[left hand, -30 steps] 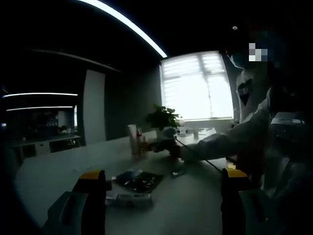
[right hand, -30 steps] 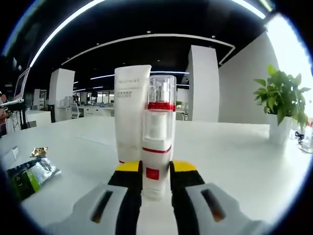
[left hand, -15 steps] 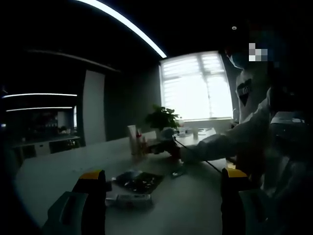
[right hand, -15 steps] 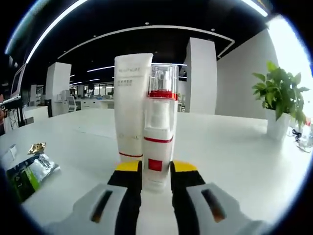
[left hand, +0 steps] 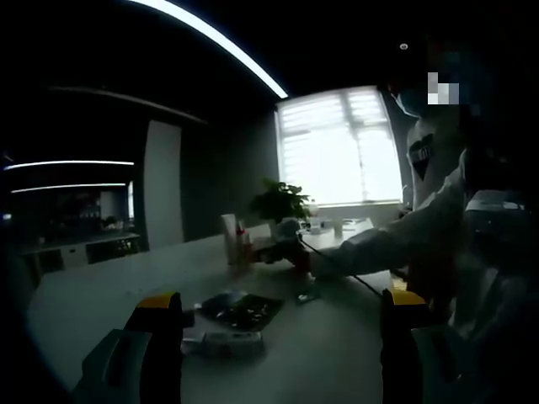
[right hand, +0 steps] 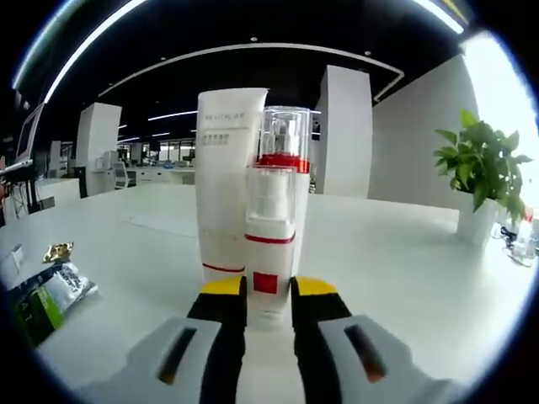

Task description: Arrange the skincare products in the storage area until every visible bottle or jar stands upright without overlapping.

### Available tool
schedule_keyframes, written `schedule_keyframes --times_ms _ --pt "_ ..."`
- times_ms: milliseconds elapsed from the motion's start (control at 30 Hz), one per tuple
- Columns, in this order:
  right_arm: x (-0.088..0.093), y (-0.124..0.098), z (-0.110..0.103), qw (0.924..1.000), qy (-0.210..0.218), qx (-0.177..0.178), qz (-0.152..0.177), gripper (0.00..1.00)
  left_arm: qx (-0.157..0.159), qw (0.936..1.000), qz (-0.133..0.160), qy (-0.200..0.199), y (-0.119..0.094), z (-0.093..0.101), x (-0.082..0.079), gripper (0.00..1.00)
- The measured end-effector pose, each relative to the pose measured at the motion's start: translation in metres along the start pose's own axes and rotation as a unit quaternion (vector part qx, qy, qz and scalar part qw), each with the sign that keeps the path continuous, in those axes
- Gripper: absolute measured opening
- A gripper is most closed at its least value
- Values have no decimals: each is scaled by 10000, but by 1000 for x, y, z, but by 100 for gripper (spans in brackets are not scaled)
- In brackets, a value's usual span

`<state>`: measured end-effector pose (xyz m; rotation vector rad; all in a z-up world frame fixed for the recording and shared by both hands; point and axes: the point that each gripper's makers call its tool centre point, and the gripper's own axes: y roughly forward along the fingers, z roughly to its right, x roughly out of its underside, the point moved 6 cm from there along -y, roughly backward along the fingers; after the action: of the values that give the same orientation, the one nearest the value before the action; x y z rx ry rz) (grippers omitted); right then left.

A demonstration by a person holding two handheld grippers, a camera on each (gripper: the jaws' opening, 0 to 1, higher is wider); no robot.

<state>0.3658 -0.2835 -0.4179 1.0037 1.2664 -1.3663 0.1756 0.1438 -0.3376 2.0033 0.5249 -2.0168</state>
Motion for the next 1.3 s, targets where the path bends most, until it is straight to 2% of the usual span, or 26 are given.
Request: schedule_keyframes --times_ms 167,233,500,633,800,1167,1300 --pt "1 -1 1 10000 44 -21 5 19 2 10000 -7 4 1 0 1 100" --pt "0 11 11 9999 90 -65 0 19 4 10000 -8 0 1 0 1 100" --pt "0 16 16 9999 44 -114 0 19 -4 10000 2 -7 0 0 1 100" --pt "2 20 19 9999 -4 -104 -103 20 -8 10000 -2 4 0 1 0 100" --pt "1 23 23 9999 91 -110 -47 26 10 10000 -6 6 0 2 1 100" --pt "-1 33 42 9997 208 -112 -12 31 40 10000 31 -7 1 4 0 100" --pt "-1 37 42 9997 224 -122 -14 34 34 10000 29 -14 0 4 1 100"
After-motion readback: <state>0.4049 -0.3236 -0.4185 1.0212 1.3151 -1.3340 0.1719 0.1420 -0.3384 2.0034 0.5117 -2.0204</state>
